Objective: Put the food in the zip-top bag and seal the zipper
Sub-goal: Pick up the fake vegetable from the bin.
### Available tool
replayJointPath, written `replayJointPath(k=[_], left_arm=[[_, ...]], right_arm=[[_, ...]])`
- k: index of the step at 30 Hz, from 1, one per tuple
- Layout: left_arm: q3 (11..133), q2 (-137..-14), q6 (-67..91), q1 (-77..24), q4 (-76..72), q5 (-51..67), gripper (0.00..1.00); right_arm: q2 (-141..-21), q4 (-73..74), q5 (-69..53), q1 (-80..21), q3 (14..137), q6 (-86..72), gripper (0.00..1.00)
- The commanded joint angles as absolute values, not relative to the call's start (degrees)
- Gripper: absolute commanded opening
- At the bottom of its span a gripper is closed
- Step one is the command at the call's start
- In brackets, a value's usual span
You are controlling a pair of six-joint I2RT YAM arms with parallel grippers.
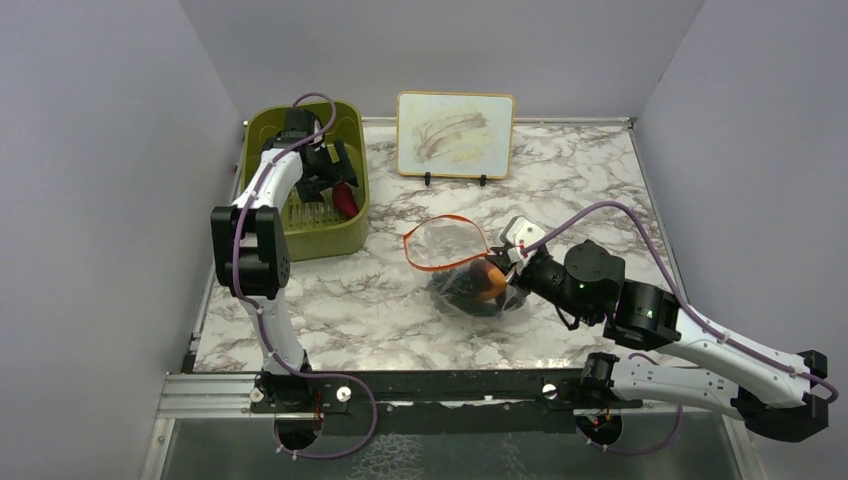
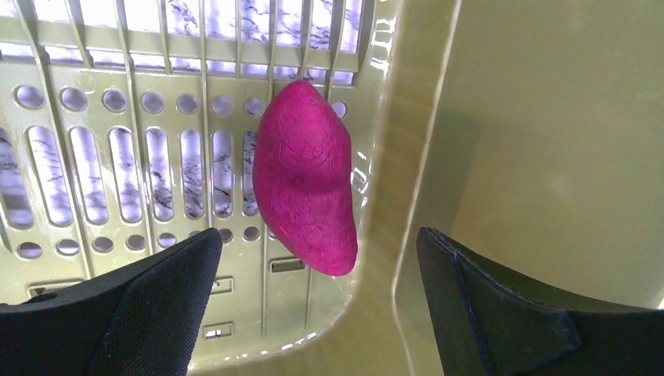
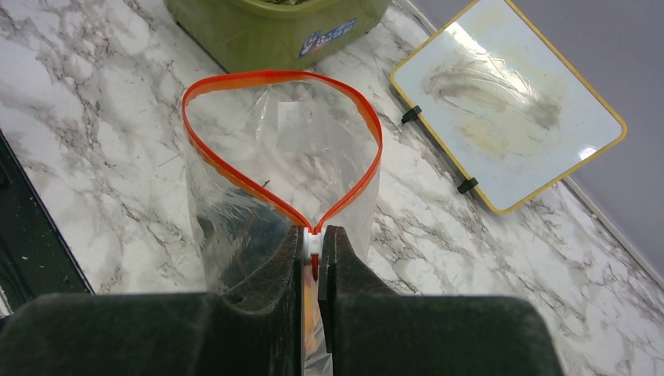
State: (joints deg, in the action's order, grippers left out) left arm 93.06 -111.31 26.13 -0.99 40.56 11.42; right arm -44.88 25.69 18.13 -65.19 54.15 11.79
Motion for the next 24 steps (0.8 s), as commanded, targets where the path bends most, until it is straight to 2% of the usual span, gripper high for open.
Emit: replayJointPath(k=[1, 13, 18, 24], left_arm=[[95.66, -113.38, 24.21, -1.46, 39.05, 11.08, 0.97], [96.91, -118.24, 21.79, -2.70, 37.90, 7.59, 0.86], [98.49, -119.61, 21.03, -3.13, 37.72, 6.69, 0.76], [99.66, -118.92, 19.70, -3.39, 37.77, 4.52, 0.55]], right_arm=[[-44.53, 22.84, 18.18, -65.48, 55.72, 11.73, 0.01], [-46.18, 22.61, 18.94, -65.41, 57.25, 12.74, 0.01], [-46.61, 22.93, 18.98, -65.48, 57.71, 12.92, 0.01], [-46.42, 23.42, 19.47, -65.47, 58.19, 12.71, 0.01]])
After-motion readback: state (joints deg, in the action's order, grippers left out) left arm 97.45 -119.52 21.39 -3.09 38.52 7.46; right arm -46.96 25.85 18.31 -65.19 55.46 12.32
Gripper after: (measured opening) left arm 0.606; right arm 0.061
